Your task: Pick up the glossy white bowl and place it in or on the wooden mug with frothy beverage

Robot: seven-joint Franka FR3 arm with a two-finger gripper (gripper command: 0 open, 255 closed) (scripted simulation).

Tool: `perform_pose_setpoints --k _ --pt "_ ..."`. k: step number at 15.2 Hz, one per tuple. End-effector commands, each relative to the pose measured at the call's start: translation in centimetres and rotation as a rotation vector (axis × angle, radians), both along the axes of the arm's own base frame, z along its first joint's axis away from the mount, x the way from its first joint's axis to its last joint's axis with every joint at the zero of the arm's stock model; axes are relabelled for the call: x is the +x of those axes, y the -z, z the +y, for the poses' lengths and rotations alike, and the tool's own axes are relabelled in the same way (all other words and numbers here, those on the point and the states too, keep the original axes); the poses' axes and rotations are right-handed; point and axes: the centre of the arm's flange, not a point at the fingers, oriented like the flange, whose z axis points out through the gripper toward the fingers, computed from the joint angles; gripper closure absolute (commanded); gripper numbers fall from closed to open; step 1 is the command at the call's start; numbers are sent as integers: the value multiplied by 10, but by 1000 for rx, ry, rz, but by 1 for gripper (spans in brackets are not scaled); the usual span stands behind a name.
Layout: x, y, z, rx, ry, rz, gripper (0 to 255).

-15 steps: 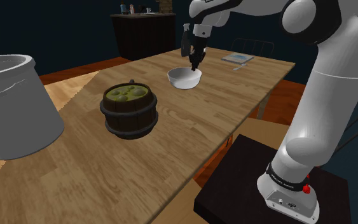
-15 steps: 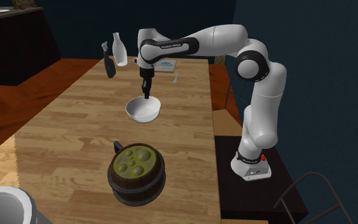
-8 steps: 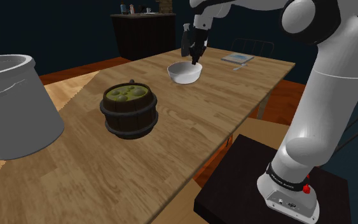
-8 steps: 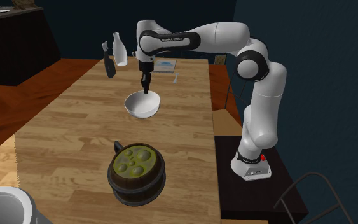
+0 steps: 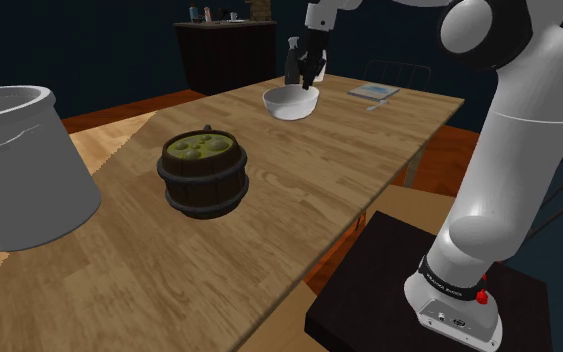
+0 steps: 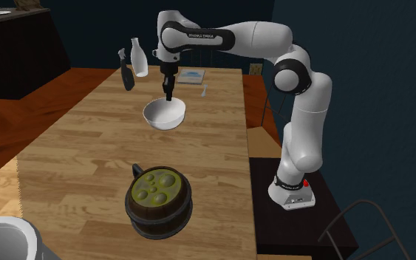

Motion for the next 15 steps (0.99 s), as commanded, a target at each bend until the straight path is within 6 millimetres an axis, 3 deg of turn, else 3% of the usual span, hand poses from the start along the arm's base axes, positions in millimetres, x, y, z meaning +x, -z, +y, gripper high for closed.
perform_pose_setpoints --k 1,15 --pt "1 -10 0 0 0 0 255" --pt "1 -84 0 0 0 0 255"
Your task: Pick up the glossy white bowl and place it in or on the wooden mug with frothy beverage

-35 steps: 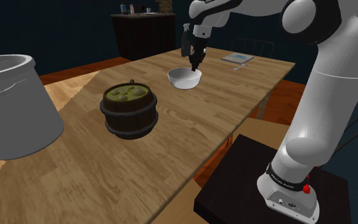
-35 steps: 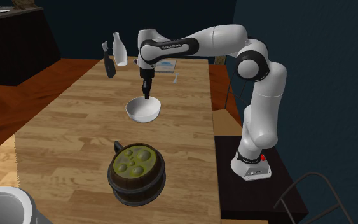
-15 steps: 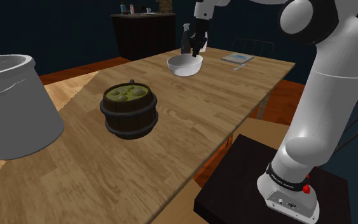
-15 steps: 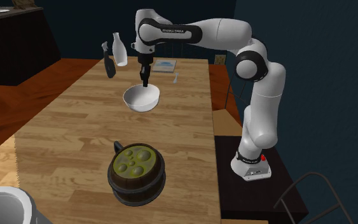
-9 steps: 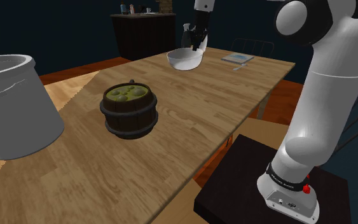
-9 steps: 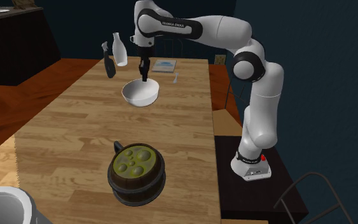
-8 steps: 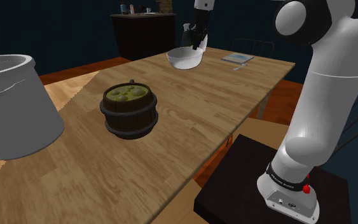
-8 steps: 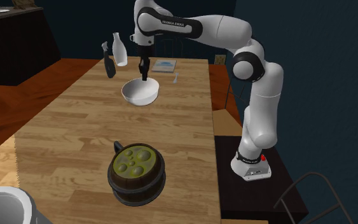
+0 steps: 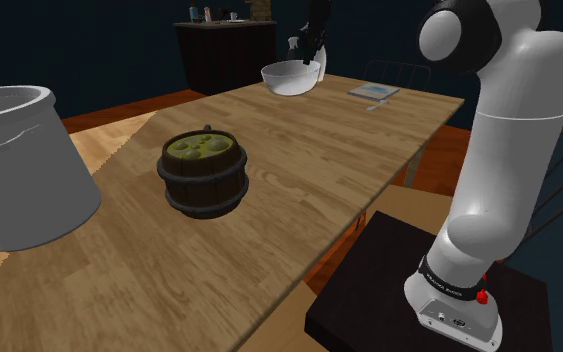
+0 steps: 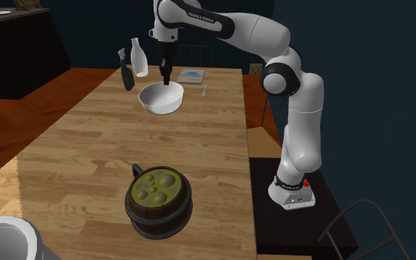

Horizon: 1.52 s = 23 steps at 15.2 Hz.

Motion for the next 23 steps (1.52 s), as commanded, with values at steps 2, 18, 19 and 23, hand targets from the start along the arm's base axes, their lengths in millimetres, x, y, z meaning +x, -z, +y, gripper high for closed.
perform_pose_setpoints --k 2,18,19,23 --pt "-1 -17 0 0 0 0 255" --pt "-10 -75 91 0 0 0 255" --pt "-11 -77 104 0 0 0 255" --pt "-16 -83 157 0 0 0 255"
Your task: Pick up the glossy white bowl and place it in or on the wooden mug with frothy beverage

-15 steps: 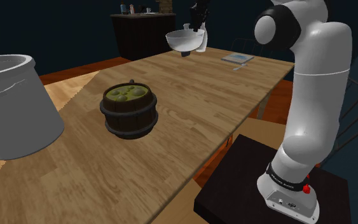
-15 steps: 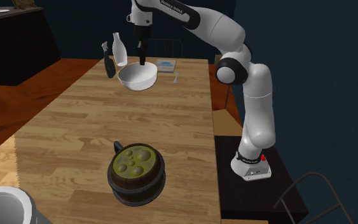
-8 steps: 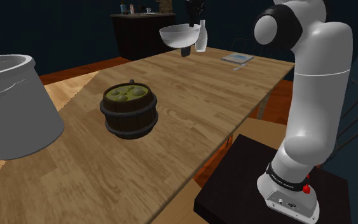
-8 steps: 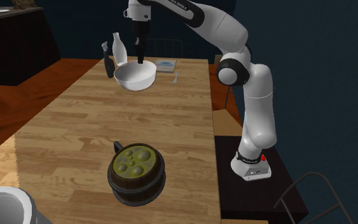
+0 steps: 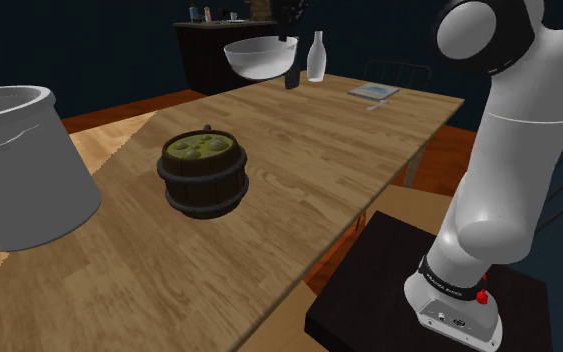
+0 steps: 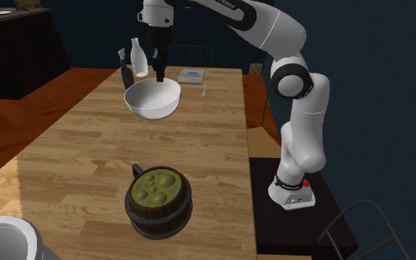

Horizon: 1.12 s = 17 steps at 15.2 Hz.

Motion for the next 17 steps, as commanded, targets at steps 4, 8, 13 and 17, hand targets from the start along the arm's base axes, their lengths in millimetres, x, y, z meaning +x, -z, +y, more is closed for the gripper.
perform_pose_setpoints --k 4,8,13,17 --pt "-6 -9 65 0 1 -1 255" --pt "-12 -15 117 0 1 -1 255" --pt "-18 -23 183 0 1 -1 255" --pt "-23 -29 232 0 1 -1 255"
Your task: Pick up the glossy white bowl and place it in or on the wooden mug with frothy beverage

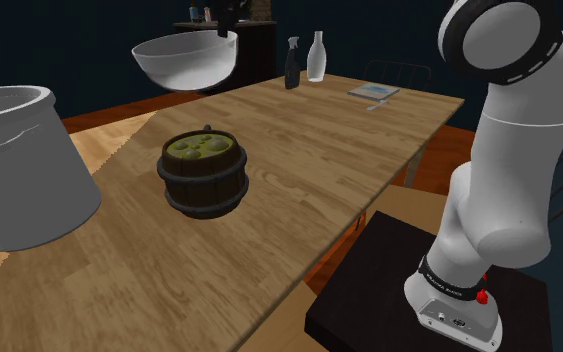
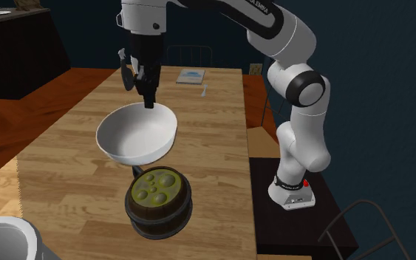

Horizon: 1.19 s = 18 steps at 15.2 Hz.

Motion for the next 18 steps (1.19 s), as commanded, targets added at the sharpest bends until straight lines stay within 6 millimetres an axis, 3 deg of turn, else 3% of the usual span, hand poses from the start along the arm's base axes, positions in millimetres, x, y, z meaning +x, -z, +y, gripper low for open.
perform_pose_setpoints --k 1,18 --pt "0 4 13 0 1 -1 255" --pt "0 94 13 0 1 -1 255"
